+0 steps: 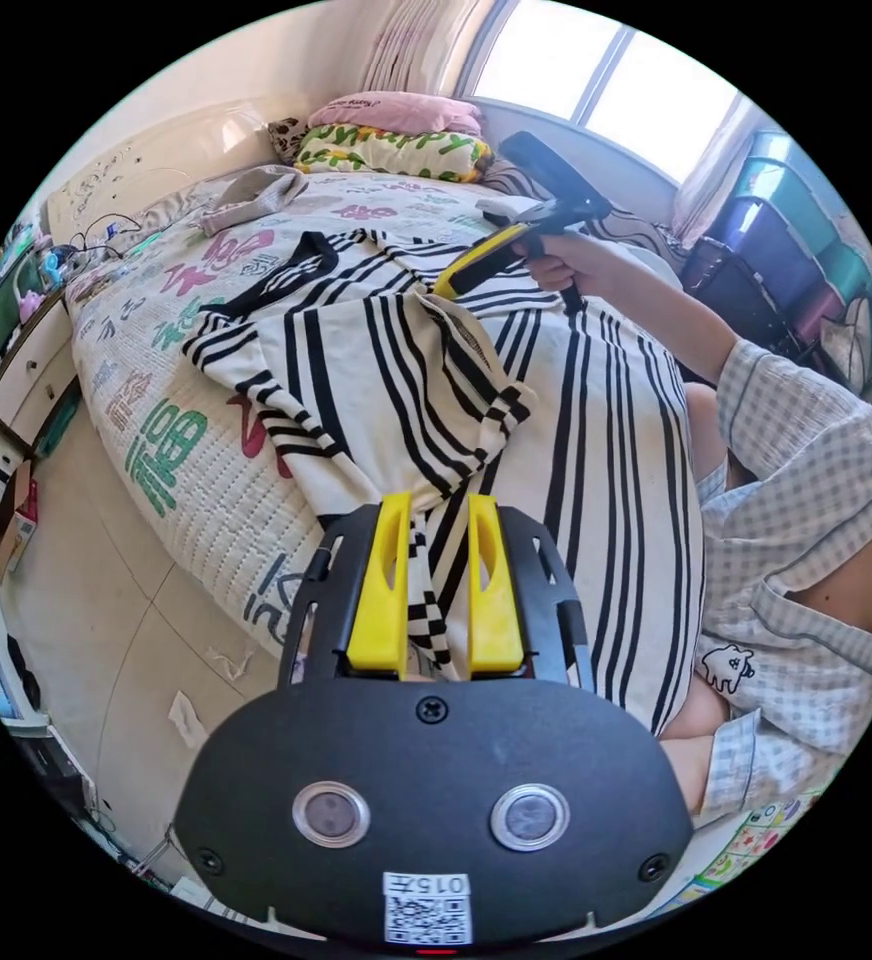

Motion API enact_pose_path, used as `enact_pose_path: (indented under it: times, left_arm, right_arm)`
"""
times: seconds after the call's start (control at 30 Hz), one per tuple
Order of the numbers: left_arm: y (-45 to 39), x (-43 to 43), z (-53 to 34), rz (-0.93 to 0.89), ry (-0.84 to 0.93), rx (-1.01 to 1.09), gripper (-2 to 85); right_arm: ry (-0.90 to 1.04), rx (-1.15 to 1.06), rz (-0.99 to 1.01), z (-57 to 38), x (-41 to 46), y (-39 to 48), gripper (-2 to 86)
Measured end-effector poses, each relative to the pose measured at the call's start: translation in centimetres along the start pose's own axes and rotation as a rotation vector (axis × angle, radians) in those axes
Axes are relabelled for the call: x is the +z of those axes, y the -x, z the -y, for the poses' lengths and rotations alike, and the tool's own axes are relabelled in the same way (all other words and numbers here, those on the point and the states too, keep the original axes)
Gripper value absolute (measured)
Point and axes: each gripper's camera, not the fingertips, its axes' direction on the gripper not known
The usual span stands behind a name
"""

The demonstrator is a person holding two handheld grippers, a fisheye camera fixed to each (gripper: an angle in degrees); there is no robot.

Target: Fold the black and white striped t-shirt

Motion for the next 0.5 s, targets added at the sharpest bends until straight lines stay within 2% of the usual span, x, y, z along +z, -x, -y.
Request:
enact_pose_path:
  times: [0.13,0.23,0.4,0.5]
  left_arm:
    - [1.1,-0.9,-0.9,-0.035,-0.065,-0.022,8.7]
    - [1.3,-1.2,-1.1,-0.042,-0.096,-0.013,8.7]
    - [-2.6,-0.9,0.4,0.000,-0.099,0.187,10.3]
    - [-5.7,1.1,2.3,0.124,-0.031,0.305,9.9]
  right_arm:
    - [0.051,-0.025,-0.016,-1.8,-1.6,-0.5,-0.2]
    - [0.011,-0.011,-0.073,-2.6,-3.1,-0.6,0.3]
    - [-0.017,-0.034,-0.029,-2.3,-4.3,-0.1,5.7]
    - [0.046,-0.063,-0.076,-1.8,-3.3,0.6,7.6]
